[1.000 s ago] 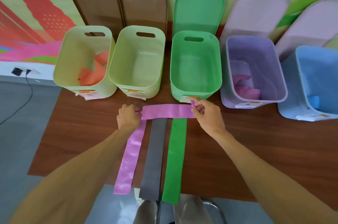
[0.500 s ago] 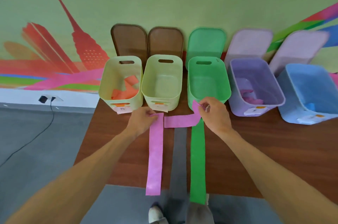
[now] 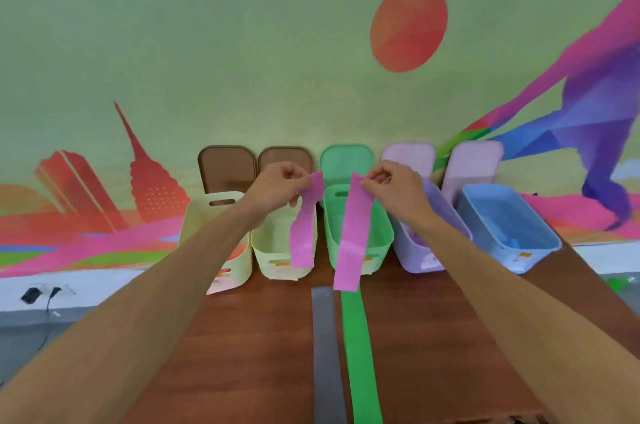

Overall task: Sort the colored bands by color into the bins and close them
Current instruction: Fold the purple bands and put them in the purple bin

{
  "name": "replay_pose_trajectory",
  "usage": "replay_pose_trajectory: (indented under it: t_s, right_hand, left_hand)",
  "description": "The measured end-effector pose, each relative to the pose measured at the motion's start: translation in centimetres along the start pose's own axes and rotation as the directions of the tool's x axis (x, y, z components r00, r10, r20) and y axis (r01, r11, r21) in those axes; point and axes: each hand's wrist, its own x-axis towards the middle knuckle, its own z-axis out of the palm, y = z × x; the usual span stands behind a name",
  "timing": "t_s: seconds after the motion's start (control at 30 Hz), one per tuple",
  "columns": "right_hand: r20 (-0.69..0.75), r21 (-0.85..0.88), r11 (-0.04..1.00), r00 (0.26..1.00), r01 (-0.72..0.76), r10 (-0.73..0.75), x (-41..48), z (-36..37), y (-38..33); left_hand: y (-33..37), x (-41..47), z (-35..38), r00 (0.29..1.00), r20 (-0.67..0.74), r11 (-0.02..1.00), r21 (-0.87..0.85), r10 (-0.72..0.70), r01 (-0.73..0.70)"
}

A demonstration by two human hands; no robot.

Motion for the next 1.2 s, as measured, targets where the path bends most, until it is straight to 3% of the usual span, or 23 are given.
replay_pose_trajectory:
  t_s: [0.17, 0.3, 0.43, 0.63, 0.8, 1.07, 1.2]
  right_hand:
    - [-0.131, -0.081, 0.996, 0.99, 0.039, -0.049, 3.1, -4.4, -1.2]
    - [-0.155, -0.143, 0.988, 0.987, -0.066, 0.043, 5.6, -7.8, -0.6]
    - [-0.263, -0.08, 0.987, 0.958, -0.14, 0.114, 7.6, -11.1, 1.0]
    - [-0.322, -0.023, 0.992, 0.941, -0.123, 0.109, 9.9, -14.8, 3.9]
    - [-0.265, 0.078, 0.984, 0.948, -0.162, 0.177, 11.8, -15.6, 8.5]
    - [-0.005, 0.234, 0.903, 0.928, -0.362, 0.373, 12.6, -13.6, 20.0]
    - [0.108, 0.275, 0.852, 0.895, -0.446, 0.433, 12.7, -12.7, 24.0]
  left_hand:
    - [5.4, 2.8, 1.9, 0.994, -0.04, 0.994, -0.03, 0.107, -0.108]
    - [8.9, 5.0, 4.0, 0.976, -0.051, 0.977, 0.043, 0.213, -0.211]
    - [11.5, 7.1, 6.9, 0.968, -0.052, 0.97, 0.005, 0.244, -0.244]
    - [15.1, 10.5, 12.1, 0.966, -0.009, 0.964, -0.049, 0.259, -0.26]
    - [14.3, 14.2, 17.1, 0.981, 0.019, 0.98, 0.039, 0.195, -0.196]
    - [7.4, 18.4, 24.9, 1.0, -0.017, 1.0, 0.017, -0.008, 0.008]
    - [5.1, 18.9, 27.4, 0.983, 0.085, 0.986, 0.003, -0.165, 0.165]
